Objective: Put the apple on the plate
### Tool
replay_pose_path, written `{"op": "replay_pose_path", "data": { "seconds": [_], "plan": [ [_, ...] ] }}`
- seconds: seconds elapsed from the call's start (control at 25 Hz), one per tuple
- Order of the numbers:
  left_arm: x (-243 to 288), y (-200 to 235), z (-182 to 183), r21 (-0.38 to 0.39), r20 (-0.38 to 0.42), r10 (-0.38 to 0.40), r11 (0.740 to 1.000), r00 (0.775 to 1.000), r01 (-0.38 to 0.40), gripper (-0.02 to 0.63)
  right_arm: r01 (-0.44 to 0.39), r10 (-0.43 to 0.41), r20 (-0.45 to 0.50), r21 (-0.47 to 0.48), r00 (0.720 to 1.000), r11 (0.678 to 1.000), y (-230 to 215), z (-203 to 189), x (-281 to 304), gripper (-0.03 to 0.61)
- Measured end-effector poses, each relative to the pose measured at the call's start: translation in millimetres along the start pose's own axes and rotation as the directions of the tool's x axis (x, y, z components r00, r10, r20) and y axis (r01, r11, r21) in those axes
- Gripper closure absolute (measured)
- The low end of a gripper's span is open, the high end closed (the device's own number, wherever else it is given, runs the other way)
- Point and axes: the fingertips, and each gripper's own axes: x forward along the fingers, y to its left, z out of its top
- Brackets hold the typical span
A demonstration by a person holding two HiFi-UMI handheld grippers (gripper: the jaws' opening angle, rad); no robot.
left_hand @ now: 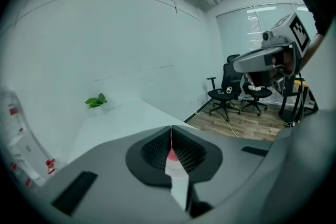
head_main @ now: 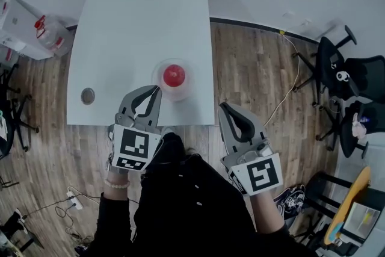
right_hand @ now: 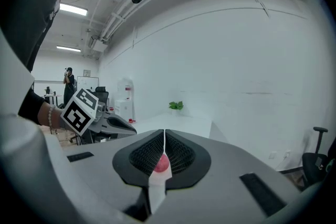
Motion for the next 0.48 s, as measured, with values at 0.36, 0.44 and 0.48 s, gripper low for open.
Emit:
{"op": "replay_pose_path", "data": {
  "seconds": [0.36, 0.44, 0.48],
  "plan": [
    [-49.5, 3.5, 47.5, -0.004, 0.075, 0.114, 0.993, 0.991, -0.114, 0.598, -0.049, 0.05, 0.02, -0.029, 0.999, 0.998, 8.5, 5.8, -5.3, 0.535],
    [-60.6, 2.5, 57.0, -0.02, 0.089, 0.142, 0.99, 0.986, -0.141, 0.598, -0.064, 0.065, 0.026, -0.034, 0.998, 0.997, 12.2, 6.5, -6.4, 0.535],
    [-65.8, 1.9, 61.1, -0.022, 0.099, 0.15, 0.989, 0.984, -0.148, 0.598, -0.07, 0.071, 0.03, -0.033, 0.997, 0.997, 13.9, 7.3, -7.0, 0.535]
  ]
}}
